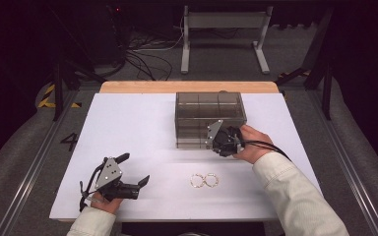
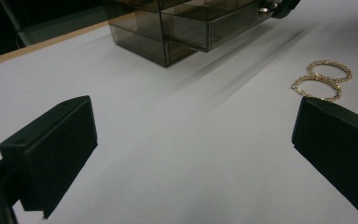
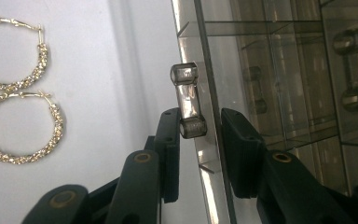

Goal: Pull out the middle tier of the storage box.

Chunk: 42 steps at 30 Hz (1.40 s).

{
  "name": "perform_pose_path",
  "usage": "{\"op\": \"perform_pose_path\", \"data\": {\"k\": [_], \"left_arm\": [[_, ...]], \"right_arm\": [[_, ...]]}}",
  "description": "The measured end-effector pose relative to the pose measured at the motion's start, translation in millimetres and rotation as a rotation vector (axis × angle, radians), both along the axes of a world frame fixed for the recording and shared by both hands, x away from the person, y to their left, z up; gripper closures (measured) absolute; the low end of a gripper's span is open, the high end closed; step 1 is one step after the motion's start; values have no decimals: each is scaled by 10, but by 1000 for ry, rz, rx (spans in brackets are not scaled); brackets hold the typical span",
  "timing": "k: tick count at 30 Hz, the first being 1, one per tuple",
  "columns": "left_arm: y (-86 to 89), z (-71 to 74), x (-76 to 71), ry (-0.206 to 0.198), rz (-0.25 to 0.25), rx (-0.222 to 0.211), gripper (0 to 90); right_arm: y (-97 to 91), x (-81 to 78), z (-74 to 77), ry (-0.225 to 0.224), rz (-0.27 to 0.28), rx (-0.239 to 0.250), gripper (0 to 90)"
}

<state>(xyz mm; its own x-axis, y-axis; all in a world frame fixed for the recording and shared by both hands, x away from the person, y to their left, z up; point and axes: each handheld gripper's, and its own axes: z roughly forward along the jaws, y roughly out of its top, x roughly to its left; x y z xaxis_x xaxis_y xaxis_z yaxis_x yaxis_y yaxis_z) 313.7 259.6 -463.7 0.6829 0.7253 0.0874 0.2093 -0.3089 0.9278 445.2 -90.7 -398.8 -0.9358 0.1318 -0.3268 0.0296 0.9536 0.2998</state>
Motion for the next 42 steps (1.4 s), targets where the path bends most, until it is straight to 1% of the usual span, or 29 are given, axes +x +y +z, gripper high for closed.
{"op": "perform_pose_path", "data": {"k": [3, 5, 8, 9, 13, 17, 18, 20, 21, 23, 24, 27, 28, 29, 30, 31, 32, 33, 34, 35, 36, 37, 38, 39, 40, 42], "left_arm": [[0, 0, 0, 0, 0, 0, 7], [0, 0, 0, 0, 0, 0, 7], [0, 0, 0, 0, 0, 0, 7], [0, 0, -1, 0, 0, 1, 7], [-1, 0, -1, 1, 0, 0, 7], [-1, 0, -1, 1, 0, 0, 7], [-1, -1, 0, 1, 0, 1, 7], [-2, -1, 0, 1, 0, 0, 7], [-2, -1, 0, 1, 0, 0, 7], [-3, -1, 4, 0, 1, -1, 7], [-3, -1, 6, 1, 1, 0, 7], [-3, -1, 11, 6, 1, -1, 7], [-2, -1, 13, 9, 1, 0, 7], [-2, 0, 22, 8, 2, 1, 7], [-3, -1, 26, 11, 2, 0, 7], [-3, -1, 26, 11, 2, 0, 7], [-7, -2, 31, 17, 3, -4, 7], [-7, -1, 41, 17, 4, 0, 7], [-8, 0, 49, 22, 5, 0, 7], [-8, -1, 60, 23, 4, -3, 7], [-8, 0, 66, 27, 5, -7, 7], [-13, 0, 77, 29, 7, -8, 7], [-15, 1, 79, 28, 6, -5, 7], [-15, 1, 79, 28, 6, -5, 7], [-21, 0, 79, 27, 3, -4, 8], [-28, -1, 77, 26, 4, -3, 8]], "right_arm": [[1, -7, -5, 5, -2, 4, 699], [4, -9, -8, 2, 7, 1, 701], [10, -17, -16, 11, 0, -4, 703], [5, -14, -15, 13, -1, 1, 703], [-2, -13, -14, 14, 4, 1, 701], [-5, -21, -15, 21, -3, -2, 699], [-3, -26, -13, 31, -1, 7, 667], [-2, -28, -9, 33, 1, 10, 651], [1, -30, 0, 46, 13, 20, 639], [7, -54, 16, 48, 9, 34, 630], [9, -62, 37, 47, 16, 47, 608], [10, -67, 57, 41, 20, 58, 594], [6, -80, 74, 39, 8, 63, 584], [0, -95, 107, 38, 3, 79, 569], [-1, -93, 119, 29, 10, 96, 565], [-1, -93, 119, 29, 10, 96, 565], [-7, -101, 140, 26, 9, 117, 564], [-14, -122, 170, 23, -3, 147, 560], [-19, -157, 219, 11, -14, 185, 548], [-23, -176, 243, 11, -15, 205, 546], [-23, -176, 243, 11, -15, 205, 546], [-35, -220, 287, -1, -34, 249, 547], [-49, -235, 311, -6, -40, 265, 546], [-49, -235, 311, -6, -40, 265, 546], [-72, -264, 339, -4, -60, 305, 546], [-84, -277, 352, -5, -69, 311, 546]]}}
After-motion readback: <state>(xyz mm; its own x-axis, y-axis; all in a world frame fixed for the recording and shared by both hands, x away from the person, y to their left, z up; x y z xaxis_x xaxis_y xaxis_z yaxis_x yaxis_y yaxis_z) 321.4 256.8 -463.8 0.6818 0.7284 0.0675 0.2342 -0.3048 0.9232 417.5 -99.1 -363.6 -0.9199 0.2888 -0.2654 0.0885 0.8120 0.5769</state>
